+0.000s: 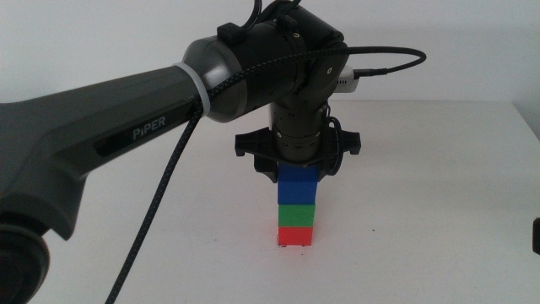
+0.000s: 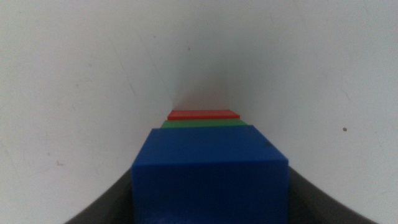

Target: Stack red cubes first, then green, then blue cubes in a specific spot.

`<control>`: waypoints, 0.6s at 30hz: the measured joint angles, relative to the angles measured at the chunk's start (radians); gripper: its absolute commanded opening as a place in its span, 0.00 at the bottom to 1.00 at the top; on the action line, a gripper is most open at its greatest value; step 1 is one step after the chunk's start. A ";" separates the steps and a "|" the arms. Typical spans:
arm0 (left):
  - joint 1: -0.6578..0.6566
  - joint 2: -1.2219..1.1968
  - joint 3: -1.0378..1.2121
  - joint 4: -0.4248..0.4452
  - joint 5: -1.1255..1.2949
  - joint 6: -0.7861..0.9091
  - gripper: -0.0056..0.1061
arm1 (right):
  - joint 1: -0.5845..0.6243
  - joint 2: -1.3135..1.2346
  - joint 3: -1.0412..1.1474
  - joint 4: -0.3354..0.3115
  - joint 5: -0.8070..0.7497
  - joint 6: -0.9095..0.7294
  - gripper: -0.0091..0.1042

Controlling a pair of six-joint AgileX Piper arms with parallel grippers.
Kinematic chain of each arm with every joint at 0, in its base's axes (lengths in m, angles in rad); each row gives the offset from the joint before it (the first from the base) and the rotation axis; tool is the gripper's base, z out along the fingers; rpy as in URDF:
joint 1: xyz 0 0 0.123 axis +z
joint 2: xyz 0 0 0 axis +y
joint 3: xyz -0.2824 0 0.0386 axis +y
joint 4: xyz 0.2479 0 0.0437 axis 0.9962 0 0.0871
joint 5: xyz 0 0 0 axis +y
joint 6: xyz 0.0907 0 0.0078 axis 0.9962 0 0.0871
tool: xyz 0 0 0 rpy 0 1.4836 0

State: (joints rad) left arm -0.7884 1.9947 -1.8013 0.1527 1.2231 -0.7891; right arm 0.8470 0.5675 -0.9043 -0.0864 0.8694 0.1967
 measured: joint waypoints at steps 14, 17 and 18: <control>0.000 -0.083 -0.030 -0.005 -0.001 0.124 0.89 | 0.000 0.000 0.000 0.000 0.000 0.000 0.83; 0.000 -0.198 -0.036 -0.009 -0.003 0.176 0.89 | 0.000 0.000 0.000 0.000 0.000 0.000 0.83; 0.000 -0.243 -0.038 -0.007 -0.005 0.197 0.89 | 0.000 0.000 0.000 0.000 0.000 0.000 0.83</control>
State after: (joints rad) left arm -0.7884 1.7519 -1.8394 0.1460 1.2180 -0.5916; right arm 0.8470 0.5675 -0.9043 -0.0864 0.8694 0.1967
